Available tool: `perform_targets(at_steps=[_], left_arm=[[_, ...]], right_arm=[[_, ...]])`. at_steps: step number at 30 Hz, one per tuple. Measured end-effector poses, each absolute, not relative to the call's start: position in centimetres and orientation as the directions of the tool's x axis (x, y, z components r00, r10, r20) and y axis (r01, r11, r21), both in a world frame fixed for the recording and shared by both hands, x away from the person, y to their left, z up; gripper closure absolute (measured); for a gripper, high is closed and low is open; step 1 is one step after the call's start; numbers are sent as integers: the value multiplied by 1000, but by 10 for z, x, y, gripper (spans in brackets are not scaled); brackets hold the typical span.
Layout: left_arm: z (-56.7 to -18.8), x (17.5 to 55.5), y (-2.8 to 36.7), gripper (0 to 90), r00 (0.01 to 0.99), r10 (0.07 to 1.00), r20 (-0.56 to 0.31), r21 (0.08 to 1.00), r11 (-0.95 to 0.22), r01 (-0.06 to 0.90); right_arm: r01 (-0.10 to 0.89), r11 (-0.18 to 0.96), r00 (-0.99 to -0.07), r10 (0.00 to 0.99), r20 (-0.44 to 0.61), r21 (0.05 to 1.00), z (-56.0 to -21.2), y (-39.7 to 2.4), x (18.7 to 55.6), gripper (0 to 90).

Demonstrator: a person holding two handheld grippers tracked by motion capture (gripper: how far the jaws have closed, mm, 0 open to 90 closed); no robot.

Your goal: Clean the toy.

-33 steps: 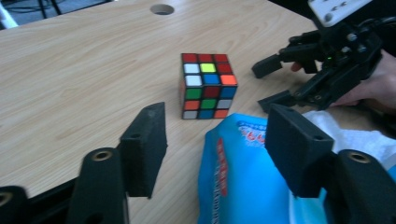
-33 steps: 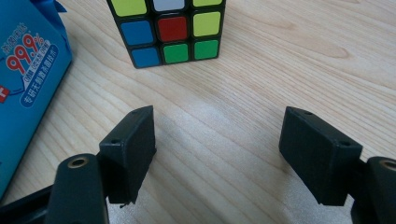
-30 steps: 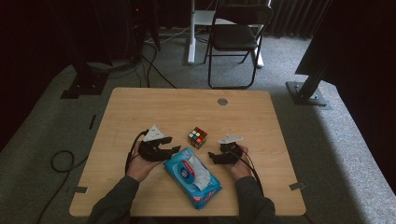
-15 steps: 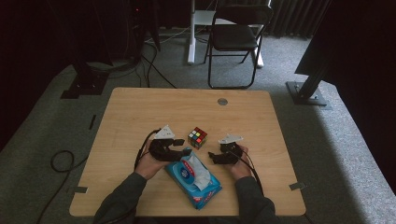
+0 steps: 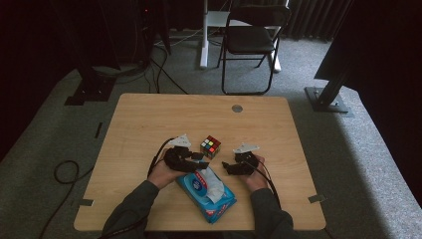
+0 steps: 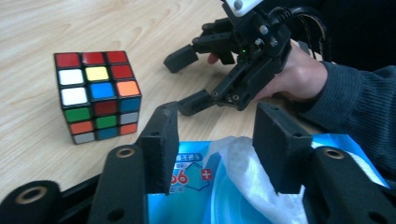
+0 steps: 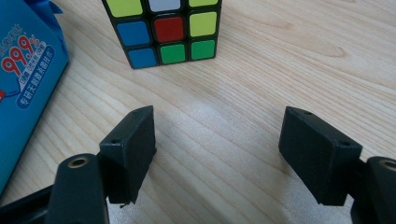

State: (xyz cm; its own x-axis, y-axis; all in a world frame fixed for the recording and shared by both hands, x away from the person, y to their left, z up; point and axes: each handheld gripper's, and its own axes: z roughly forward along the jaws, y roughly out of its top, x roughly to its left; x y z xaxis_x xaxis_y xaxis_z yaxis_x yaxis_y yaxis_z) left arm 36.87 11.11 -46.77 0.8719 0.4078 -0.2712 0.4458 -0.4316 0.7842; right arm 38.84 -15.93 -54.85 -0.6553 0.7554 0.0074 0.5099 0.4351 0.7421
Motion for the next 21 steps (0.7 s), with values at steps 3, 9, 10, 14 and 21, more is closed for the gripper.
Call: perform_targets(at_steps=[3,9,10,14,21], left_arm=[[-468,370,110,584,873,396,-284,770,-448,454],[-468,372,106,721,872,409,-269,732,-501,461],[-468,371,105,759,873,414,-258,726,-513,457],[-468,368,104,889,883,416,-219,723,-538,433],[-454,359,106,900,884,444,-145,769,-511,383]], right_arm=[[510,435,-655,755,7,742,-549,-159,388,269],[514,431,-648,761,7,742,-549,-160,389,269],[514,431,-648,761,6,742,-549,-160,389,268],[515,429,-645,764,6,742,-549,-160,389,268],[518,426,-642,767,7,742,-549,-160,389,268]])
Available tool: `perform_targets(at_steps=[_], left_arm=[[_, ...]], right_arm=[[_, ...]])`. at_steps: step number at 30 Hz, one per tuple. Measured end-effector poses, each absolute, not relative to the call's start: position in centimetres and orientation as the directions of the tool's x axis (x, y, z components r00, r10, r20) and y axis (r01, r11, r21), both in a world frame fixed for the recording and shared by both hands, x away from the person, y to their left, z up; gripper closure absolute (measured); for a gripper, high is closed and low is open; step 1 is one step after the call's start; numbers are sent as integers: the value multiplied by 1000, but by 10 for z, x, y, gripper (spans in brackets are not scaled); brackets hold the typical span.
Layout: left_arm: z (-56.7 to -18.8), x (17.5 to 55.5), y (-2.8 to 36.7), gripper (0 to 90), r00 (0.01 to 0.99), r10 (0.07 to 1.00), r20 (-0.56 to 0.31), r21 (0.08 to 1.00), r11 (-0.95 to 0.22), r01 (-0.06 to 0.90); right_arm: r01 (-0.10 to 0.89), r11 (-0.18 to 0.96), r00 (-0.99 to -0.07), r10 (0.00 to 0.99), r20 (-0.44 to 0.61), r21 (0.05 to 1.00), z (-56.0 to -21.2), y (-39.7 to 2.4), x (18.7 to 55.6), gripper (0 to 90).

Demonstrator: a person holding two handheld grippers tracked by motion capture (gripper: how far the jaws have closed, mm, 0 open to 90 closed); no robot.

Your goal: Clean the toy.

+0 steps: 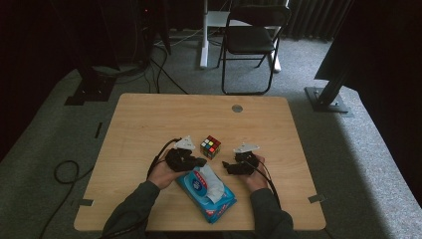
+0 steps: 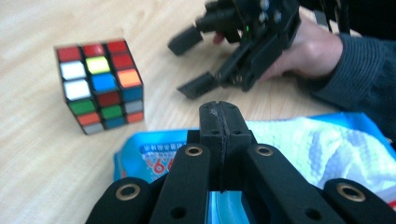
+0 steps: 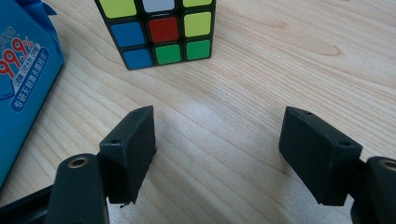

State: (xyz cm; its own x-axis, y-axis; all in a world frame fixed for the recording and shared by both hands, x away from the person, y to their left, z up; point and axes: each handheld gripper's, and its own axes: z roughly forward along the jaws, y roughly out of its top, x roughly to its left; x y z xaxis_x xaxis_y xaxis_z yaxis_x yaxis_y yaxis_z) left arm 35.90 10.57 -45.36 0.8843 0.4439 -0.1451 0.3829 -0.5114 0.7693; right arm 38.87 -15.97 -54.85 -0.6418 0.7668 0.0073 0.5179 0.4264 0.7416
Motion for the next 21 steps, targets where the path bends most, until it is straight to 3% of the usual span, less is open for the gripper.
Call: perform_targets(at_steps=[21], left_arm=[[-426,359,120,900,850,520,-88,853,-401,334]], right_arm=[[517,428,-643,766,6,741,-549,-160,389,268]])
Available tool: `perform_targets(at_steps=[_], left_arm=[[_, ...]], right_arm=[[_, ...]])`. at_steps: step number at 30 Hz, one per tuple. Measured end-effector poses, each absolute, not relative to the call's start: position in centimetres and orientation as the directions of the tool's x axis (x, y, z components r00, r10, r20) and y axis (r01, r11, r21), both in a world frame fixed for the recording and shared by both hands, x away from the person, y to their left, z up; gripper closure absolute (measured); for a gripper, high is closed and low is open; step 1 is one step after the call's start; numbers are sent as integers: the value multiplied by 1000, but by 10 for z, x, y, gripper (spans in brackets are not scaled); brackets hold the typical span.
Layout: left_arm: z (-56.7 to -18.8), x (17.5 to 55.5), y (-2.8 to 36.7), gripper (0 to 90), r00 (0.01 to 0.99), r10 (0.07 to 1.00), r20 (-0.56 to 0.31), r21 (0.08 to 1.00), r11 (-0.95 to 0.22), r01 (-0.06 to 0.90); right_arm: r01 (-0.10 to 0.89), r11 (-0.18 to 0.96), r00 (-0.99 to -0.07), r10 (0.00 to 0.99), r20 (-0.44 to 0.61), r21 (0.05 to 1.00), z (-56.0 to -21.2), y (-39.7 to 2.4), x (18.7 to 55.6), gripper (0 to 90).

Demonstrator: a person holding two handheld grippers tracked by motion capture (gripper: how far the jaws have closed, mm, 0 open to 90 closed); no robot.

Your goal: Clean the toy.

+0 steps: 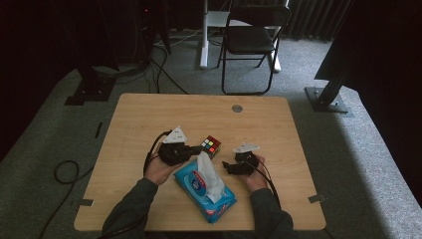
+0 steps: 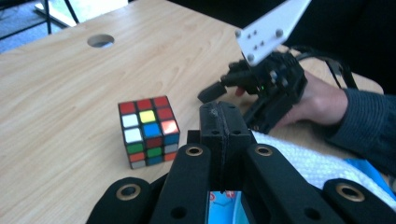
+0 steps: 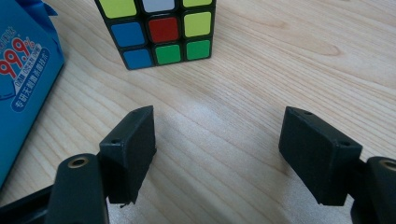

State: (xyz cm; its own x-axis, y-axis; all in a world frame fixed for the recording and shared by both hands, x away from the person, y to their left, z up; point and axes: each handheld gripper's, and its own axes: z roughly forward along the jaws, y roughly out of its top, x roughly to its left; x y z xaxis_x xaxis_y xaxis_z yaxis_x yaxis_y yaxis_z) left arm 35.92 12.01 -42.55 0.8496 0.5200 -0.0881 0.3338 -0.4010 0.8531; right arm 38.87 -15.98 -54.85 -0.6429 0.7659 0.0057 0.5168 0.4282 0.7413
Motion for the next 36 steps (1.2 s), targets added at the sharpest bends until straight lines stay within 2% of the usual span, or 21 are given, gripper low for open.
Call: perform_targets(at_steps=[23,29,36], left_arm=[[-389,381,122,900,796,602,-65,908,-295,296],[-368,392,132,900,758,643,-108,941,-179,286],[-361,401,131,900,749,656,-95,940,-188,284]], right_arm=[[516,429,-644,765,5,741,-548,-160,389,268],[516,429,-643,766,5,741,-548,-160,389,268],[517,429,-643,766,6,741,-548,-160,389,268]])
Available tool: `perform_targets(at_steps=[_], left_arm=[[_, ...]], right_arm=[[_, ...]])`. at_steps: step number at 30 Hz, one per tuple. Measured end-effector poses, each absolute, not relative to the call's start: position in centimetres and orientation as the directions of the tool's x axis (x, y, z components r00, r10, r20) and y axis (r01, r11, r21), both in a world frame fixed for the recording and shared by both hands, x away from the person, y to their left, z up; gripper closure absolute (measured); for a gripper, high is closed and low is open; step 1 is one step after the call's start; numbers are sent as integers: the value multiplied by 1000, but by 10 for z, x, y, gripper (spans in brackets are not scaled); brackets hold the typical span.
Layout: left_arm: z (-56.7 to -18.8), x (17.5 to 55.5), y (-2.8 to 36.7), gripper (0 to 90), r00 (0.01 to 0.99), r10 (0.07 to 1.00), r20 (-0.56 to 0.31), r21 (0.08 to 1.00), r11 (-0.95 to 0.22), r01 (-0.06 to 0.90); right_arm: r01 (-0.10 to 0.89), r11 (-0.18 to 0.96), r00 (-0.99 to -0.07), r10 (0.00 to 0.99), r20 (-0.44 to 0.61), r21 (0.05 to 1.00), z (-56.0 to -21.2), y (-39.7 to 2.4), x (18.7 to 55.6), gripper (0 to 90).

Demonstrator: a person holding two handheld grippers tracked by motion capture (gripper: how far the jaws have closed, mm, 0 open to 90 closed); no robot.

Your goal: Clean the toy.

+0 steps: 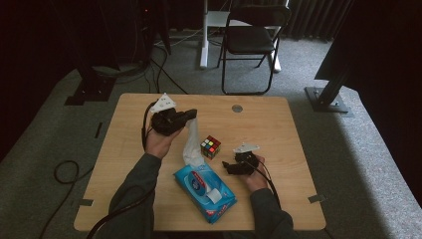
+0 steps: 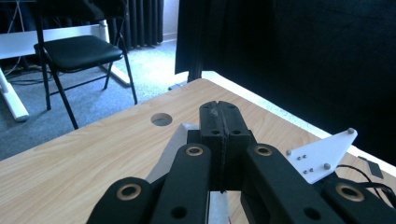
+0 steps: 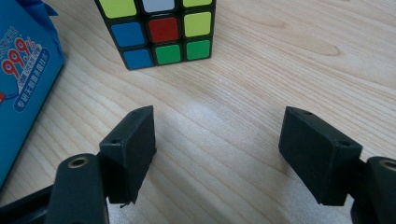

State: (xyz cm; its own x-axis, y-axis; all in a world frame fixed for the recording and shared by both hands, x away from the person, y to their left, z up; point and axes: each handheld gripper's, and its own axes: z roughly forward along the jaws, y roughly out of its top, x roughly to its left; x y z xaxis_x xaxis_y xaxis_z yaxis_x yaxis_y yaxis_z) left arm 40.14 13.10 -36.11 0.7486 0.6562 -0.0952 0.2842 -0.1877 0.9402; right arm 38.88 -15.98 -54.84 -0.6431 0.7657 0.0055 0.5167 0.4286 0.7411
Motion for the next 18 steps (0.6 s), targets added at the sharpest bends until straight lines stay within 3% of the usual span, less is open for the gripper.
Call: perform_targets(at_steps=[18], left_arm=[[-380,430,96,900,736,664,-129,926,-185,329]], right_arm=[[518,427,-642,766,8,741,-548,-160,389,268]])
